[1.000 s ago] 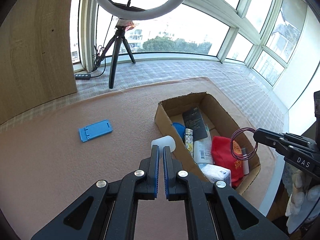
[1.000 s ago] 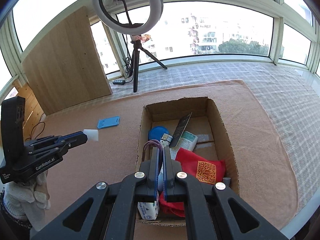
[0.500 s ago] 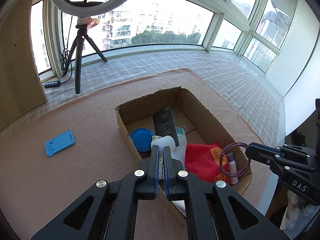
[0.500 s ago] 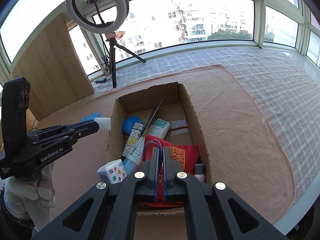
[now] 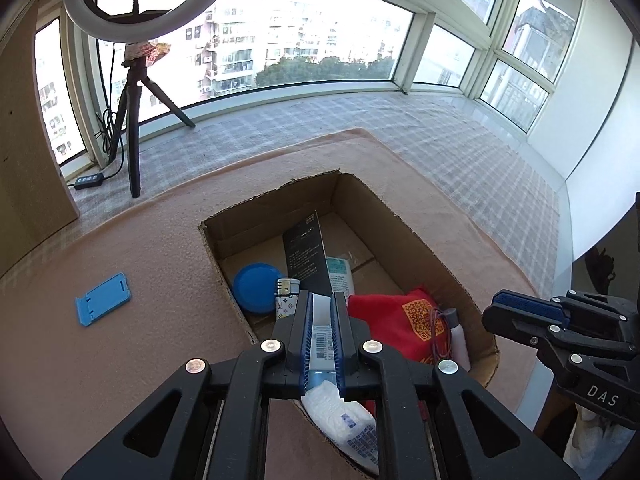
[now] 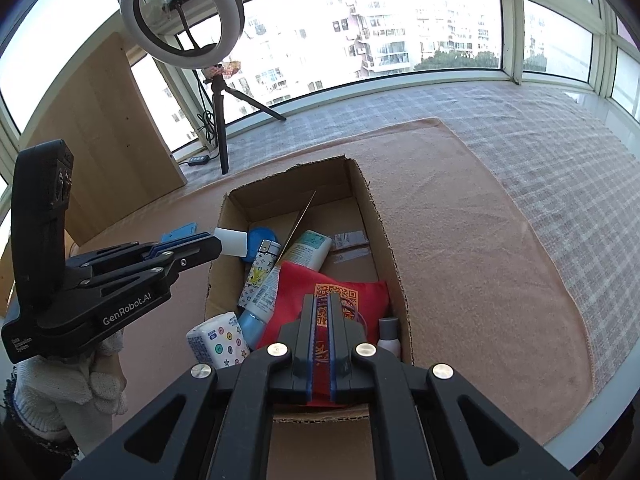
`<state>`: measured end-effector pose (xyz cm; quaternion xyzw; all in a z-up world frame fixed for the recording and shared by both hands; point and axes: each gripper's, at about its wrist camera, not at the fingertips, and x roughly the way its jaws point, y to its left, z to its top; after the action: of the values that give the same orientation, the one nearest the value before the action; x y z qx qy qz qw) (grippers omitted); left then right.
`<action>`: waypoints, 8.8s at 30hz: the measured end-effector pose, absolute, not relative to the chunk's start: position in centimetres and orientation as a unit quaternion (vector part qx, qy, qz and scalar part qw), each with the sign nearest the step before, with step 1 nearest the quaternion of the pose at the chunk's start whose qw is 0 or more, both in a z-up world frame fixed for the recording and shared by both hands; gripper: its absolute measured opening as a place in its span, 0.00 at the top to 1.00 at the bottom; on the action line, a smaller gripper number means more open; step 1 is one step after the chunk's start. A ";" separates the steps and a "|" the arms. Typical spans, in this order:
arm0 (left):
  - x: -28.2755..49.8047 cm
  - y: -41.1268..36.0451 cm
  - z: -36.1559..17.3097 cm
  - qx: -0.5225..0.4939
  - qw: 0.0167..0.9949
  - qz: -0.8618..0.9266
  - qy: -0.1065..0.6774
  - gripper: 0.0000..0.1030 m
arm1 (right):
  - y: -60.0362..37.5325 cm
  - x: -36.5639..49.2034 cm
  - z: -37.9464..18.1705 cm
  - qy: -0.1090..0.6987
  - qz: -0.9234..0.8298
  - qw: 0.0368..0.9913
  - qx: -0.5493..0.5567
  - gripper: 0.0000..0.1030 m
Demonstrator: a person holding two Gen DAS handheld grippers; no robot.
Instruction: Organize objects
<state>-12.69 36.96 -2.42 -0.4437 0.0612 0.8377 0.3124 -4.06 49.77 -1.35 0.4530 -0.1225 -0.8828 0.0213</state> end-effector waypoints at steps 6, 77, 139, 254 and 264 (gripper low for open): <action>-12.5 36.8 -2.3 -0.444 0.310 0.838 0.061 0.78 | 49.8 -3.7 -1.2 -0.127 -0.884 0.021 0.450 0.63; -32.0 19.8 -13.3 -0.520 0.129 0.843 -0.055 0.65 | 39.1 1.4 -3.6 -0.119 -0.845 0.085 0.514 0.57; -2.6 13.5 -11.8 -0.544 0.250 0.799 -0.063 0.66 | 30.1 -2.0 -8.0 -0.127 -0.800 0.185 0.557 0.57; -8.9 27.6 -1.2 -0.463 0.254 0.849 0.002 0.16 | 47.1 -6.7 -1.0 -0.153 -0.865 0.091 0.468 0.43; -7.0 18.1 -0.5 -0.462 0.187 0.867 -0.003 0.10 | 39.6 -4.7 -0.6 -0.122 -0.865 0.091 0.478 0.31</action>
<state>-6.96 18.14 -0.54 -0.4620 -0.0029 0.8670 0.1868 -4.67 39.63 -0.57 0.4776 -0.1218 -0.8653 0.0912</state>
